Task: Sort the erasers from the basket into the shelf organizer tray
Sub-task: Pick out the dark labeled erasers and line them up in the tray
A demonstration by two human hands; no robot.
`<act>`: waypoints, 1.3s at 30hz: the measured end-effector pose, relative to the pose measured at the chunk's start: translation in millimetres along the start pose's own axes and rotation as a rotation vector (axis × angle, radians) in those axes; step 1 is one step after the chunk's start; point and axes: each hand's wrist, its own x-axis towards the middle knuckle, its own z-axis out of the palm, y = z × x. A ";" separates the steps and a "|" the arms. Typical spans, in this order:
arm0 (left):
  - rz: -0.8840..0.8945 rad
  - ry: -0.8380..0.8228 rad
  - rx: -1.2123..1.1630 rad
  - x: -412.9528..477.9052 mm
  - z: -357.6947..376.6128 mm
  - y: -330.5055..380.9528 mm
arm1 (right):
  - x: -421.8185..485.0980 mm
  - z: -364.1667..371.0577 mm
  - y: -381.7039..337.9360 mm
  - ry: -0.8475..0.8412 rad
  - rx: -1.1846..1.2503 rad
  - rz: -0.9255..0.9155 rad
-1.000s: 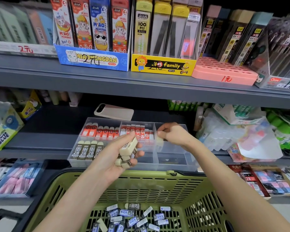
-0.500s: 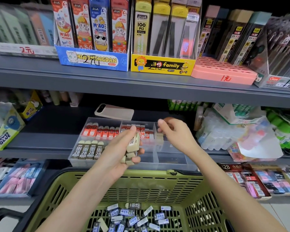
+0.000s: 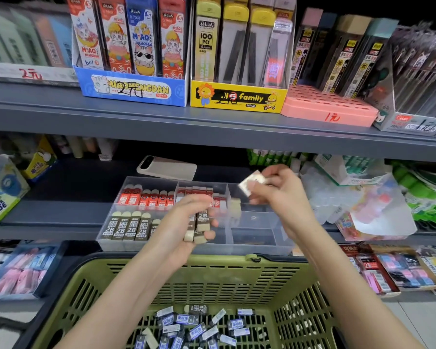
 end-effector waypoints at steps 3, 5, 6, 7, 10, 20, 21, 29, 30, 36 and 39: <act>0.032 0.005 -0.025 0.9 -5.0 4.2 | 30.1 -5.5 19.8 0.105 -0.556 -0.154; 0.044 0.019 -0.031 0.6 -6.5 5.4 | 41.1 0.1 31.1 0.020 -0.809 -0.209; 0.051 0.023 -0.026 0.4 -6.9 5.9 | 44.0 4.5 34.4 -0.020 -0.869 -0.218; 0.056 0.026 -0.019 0.3 -7.2 5.9 | 46.0 8.9 36.4 -0.041 -0.887 -0.221; 0.053 0.029 -0.027 -1.1 -8.1 5.1 | 49.7 20.2 36.2 -0.013 -0.804 -0.207; 0.035 0.058 -0.124 -0.3 -13.5 4.4 | 47.9 16.3 34.9 -0.017 -0.753 -0.155; 0.036 0.058 -0.125 0.1 -13.8 4.5 | 47.6 13.1 34.3 -0.024 -0.772 -0.163; 0.031 0.026 -0.118 2.5 -12.8 3.1 | 54.3 -1.0 29.3 -0.157 -0.825 -0.098; 0.031 0.017 -0.113 2.7 -12.6 2.9 | 56.0 -1.5 29.1 -0.141 -0.821 -0.099; 0.031 -0.001 -0.082 3.0 -13.1 2.7 | 59.7 1.6 34.5 -0.101 -1.037 -0.191; 0.035 0.001 -0.071 3.0 -14.6 2.8 | 60.8 8.0 43.0 -0.256 -0.983 -0.112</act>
